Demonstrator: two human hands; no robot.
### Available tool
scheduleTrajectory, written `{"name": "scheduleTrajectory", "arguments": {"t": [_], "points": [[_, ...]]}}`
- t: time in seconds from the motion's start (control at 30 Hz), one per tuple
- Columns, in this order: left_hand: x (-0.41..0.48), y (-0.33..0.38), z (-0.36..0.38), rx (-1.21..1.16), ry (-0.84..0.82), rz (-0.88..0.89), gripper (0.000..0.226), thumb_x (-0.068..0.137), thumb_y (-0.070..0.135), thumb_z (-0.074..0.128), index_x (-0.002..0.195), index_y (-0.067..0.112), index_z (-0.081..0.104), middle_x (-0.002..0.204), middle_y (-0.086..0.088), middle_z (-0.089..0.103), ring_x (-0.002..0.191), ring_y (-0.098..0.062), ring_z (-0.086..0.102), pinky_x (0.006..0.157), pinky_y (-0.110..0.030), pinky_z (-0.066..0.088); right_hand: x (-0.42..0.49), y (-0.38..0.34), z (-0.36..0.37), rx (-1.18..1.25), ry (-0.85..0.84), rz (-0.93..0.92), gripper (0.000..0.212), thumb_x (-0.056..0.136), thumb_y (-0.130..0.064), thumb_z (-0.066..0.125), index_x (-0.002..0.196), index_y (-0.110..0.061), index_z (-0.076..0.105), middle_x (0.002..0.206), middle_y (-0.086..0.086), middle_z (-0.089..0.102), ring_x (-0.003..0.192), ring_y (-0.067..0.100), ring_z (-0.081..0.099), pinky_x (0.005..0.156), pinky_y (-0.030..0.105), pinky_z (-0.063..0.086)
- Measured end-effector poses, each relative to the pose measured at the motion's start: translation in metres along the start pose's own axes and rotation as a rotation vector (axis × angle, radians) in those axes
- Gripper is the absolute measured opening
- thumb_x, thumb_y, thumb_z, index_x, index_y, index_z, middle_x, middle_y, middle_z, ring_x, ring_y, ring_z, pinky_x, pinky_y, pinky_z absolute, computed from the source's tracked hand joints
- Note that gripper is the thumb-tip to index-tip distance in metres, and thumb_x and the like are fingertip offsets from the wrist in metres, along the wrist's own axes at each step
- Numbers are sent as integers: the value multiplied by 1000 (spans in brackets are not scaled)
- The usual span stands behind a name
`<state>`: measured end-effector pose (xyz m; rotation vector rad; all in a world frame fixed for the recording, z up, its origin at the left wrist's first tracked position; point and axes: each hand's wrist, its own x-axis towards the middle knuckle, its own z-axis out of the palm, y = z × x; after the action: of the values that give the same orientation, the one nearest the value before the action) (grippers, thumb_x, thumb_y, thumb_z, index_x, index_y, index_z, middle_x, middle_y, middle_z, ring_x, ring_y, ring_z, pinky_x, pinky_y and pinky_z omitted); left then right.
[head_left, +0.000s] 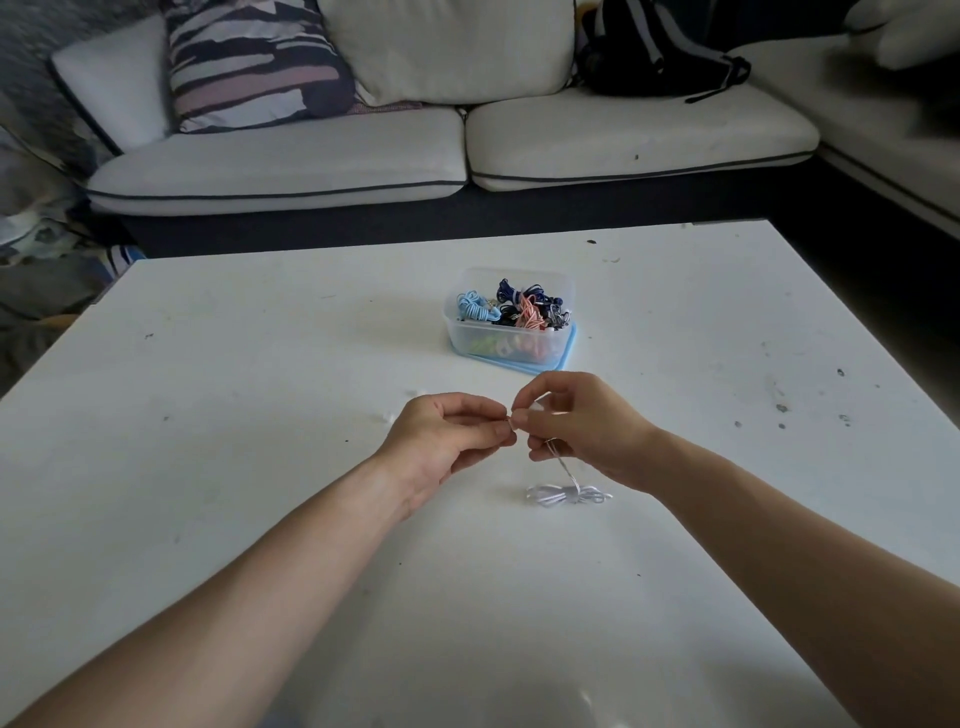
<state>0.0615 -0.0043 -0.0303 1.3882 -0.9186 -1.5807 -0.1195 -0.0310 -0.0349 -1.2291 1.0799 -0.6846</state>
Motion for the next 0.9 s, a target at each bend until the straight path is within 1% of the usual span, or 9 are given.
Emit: {"name": "scheduleTrajectory", "arguments": {"t": [0.1, 0.2, 0.3, 0.37, 0.5, 0.63, 0.73, 0.83, 0.9], "points": [[8, 3, -7, 77, 58, 43, 8, 84, 1, 71, 91, 5, 70, 85, -11, 75, 75, -19, 73, 72, -23, 59, 3, 4, 2, 13, 20, -8, 5, 93, -7, 67, 88, -4, 69, 73, 13, 59, 60, 15, 58, 66, 30, 57], [30, 1, -42, 673, 361, 272, 6, 87, 13, 71, 88, 19, 73, 85, 4, 73, 75, -11, 66, 70, -22, 49, 5, 8, 4, 62, 40, 19, 9, 96, -7, 63, 91, -3, 70, 67, 5, 59, 58, 12, 54, 64, 27, 57], [46, -11, -80, 1093, 474, 238, 16, 85, 15, 68, 93, 28, 70, 97, 5, 66, 89, -16, 63, 75, -23, 42, 5, 13, 4, 101, 48, 43, 11, 97, -7, 62, 93, -2, 71, 65, -2, 65, 60, 12, 56, 66, 26, 56], [53, -22, -92, 1153, 429, 160, 22, 83, 12, 67, 96, 29, 69, 104, 0, 64, 97, -21, 62, 80, -25, 44, 6, 14, 6, 134, 61, 48, 11, 96, -7, 63, 91, -3, 72, 69, 1, 67, 63, 14, 57, 68, 27, 57], [55, -29, -93, 1203, 452, 205, 23, 85, 5, 61, 98, 20, 73, 108, -4, 65, 102, -23, 62, 89, -27, 46, 5, 11, 7, 184, 85, 56, 8, 93, -4, 66, 91, -1, 72, 71, 9, 66, 64, 16, 60, 69, 28, 59], [55, -31, -92, 1152, 482, 240, 19, 82, 1, 64, 84, 18, 73, 97, -2, 70, 92, -21, 65, 82, -26, 49, 2, 9, 6, 235, 71, 71, 2, 88, -1, 71, 90, 0, 71, 70, 14, 63, 70, 23, 67, 73, 30, 60], [53, -30, -90, 1112, 492, 215, 21, 81, 0, 61, 78, 19, 69, 87, 4, 68, 86, -19, 64, 77, -28, 50, 0, 5, 5, 279, 24, 102, 11, 83, 7, 73, 92, 1, 70, 75, 15, 66, 76, 26, 68, 76, 32, 61], [51, -29, -89, 1083, 522, 183, 20, 83, 5, 61, 77, 24, 61, 82, 6, 65, 82, -19, 63, 71, -28, 48, -2, 2, 5, 290, -18, 145, 20, 80, 12, 73, 94, -1, 68, 85, 20, 67, 82, 26, 68, 72, 30, 59], [48, -26, -83, 1050, 530, 159, 18, 85, 8, 58, 82, 25, 60, 83, 7, 66, 83, -19, 63, 69, -27, 45, -3, 1, 5, 289, -24, 156, 21, 80, 13, 72, 92, -3, 67, 81, 16, 67, 78, 23, 69, 72, 30, 59]]}}
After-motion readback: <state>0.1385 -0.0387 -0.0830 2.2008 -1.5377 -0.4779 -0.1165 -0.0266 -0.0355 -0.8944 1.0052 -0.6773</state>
